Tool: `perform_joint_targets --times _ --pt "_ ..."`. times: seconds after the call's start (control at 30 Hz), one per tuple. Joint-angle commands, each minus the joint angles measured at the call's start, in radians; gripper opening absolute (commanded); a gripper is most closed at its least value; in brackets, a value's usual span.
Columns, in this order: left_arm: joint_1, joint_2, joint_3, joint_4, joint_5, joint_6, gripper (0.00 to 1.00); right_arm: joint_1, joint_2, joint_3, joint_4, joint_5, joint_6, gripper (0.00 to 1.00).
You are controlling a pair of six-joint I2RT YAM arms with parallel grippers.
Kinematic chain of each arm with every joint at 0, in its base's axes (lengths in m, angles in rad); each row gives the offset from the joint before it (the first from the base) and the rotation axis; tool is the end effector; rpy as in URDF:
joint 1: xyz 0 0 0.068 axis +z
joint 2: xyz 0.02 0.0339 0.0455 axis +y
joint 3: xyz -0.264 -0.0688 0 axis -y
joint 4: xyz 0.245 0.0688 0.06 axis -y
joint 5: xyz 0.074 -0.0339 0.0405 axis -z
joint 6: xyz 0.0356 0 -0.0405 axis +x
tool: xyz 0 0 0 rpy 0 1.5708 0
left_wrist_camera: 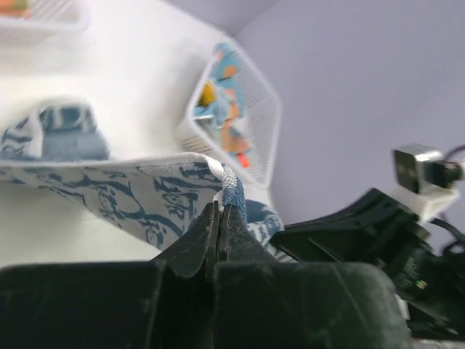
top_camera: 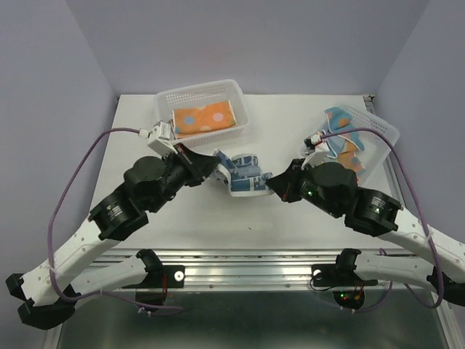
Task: Fold and stack the towels
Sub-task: Flatten out the crumpled towel
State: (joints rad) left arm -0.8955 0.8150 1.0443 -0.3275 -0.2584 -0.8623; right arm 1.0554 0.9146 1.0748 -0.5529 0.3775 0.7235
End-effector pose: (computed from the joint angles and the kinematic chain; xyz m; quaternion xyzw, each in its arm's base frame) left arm 0.1145 -0.1284 0.4091 -0.0743 0.7361 -0.4519 0.4984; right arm 0.1051 0.1590 0.3800 -0.0321 0.8227 0.3256 0.4649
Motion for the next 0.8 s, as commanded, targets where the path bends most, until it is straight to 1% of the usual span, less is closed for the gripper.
perform_joint_targets --times 0.0,0.03,0.07,0.13,0.17,0.2,0.33,0.43,0.53,0.63,0.73,0.77 --pt "-0.003 -0.027 0.164 0.027 0.120 0.114 0.00 0.009 -0.026 0.144 0.106 -0.182 -0.111 0.01" --pt "-0.003 -0.031 0.196 0.024 0.169 0.127 0.00 0.009 -0.037 0.167 0.119 -0.221 -0.119 0.01" --pt "-0.005 -0.034 0.250 0.024 0.194 0.131 0.00 0.009 -0.042 0.203 0.139 -0.303 -0.119 0.01" --pt "-0.003 -0.043 0.316 0.027 0.284 0.135 0.00 0.009 -0.043 0.238 0.156 -0.385 -0.118 0.01" --pt "-0.003 -0.048 0.333 0.034 0.312 0.135 0.00 0.009 -0.045 0.270 0.169 -0.469 -0.111 0.01" --pt "-0.005 -0.054 0.344 0.045 0.368 0.132 0.00 0.009 -0.045 0.283 0.176 -0.503 -0.105 0.01" --pt "-0.003 -0.080 0.384 0.074 0.439 0.082 0.00 0.009 -0.045 0.338 0.217 -0.652 -0.066 0.01" --pt "-0.003 -0.082 0.398 0.082 0.470 0.066 0.00 0.009 -0.042 0.381 0.228 -0.693 -0.050 0.01" --pt "-0.003 -0.080 0.407 0.087 0.478 0.059 0.00 0.009 -0.045 0.399 0.226 -0.683 -0.041 0.01" --pt "-0.003 -0.076 0.390 0.087 0.452 0.060 0.00 0.009 -0.054 0.383 0.226 -0.638 -0.056 0.01" --pt "-0.005 -0.071 0.362 0.087 0.397 0.071 0.00 0.009 -0.054 0.367 0.186 -0.493 -0.085 0.01" --pt "-0.005 -0.071 0.340 0.087 0.369 0.072 0.00 0.009 -0.049 0.358 0.153 -0.385 -0.093 0.01"
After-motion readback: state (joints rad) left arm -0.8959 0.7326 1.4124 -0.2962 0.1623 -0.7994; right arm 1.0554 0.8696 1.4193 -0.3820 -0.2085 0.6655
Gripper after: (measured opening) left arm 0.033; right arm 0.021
